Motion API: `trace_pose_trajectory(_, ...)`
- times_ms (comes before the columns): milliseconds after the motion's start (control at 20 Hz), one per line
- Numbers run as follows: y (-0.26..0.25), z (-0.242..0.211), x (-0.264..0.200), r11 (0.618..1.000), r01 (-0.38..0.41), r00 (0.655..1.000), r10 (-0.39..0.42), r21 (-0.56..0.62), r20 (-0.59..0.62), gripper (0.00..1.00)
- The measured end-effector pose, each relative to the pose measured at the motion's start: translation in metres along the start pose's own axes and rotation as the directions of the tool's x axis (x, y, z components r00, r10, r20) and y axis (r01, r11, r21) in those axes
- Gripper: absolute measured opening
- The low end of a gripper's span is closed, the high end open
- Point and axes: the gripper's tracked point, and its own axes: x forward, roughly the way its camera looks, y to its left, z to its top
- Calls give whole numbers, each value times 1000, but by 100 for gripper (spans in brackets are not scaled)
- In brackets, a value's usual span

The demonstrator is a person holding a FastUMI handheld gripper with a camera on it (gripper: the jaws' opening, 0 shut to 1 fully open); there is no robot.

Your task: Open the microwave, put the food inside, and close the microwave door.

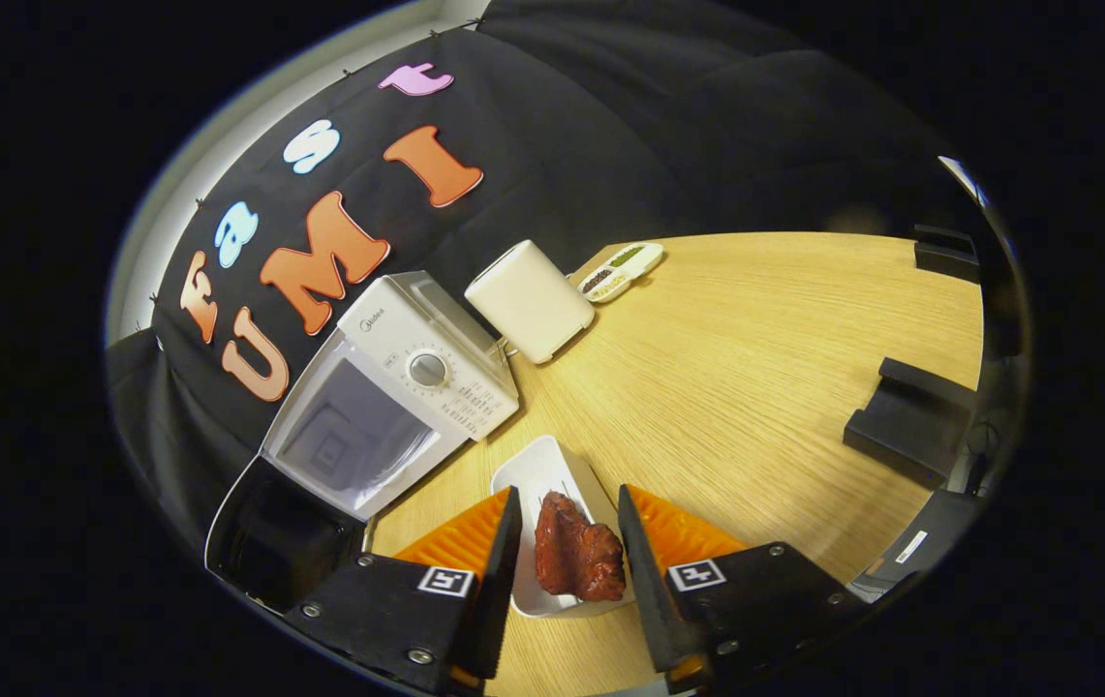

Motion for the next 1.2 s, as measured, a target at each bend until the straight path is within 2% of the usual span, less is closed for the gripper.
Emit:
trace_pose_trajectory(150,-3,3,-3,999,29,1000,-29,31,-1,25)
trace_pose_trajectory(350,3,11,-5,999,47,999,-47,7,14,15)
trace_pose_trajectory(800,82,50,-41,1000,21,994,-22,8,109,13)
trace_pose_trajectory(1000,140,50,-48,999,-29,991,22,45,129,13)
trace_pose_trajectory(1200,197,42,-29,995,-86,990,81,41,116,13)
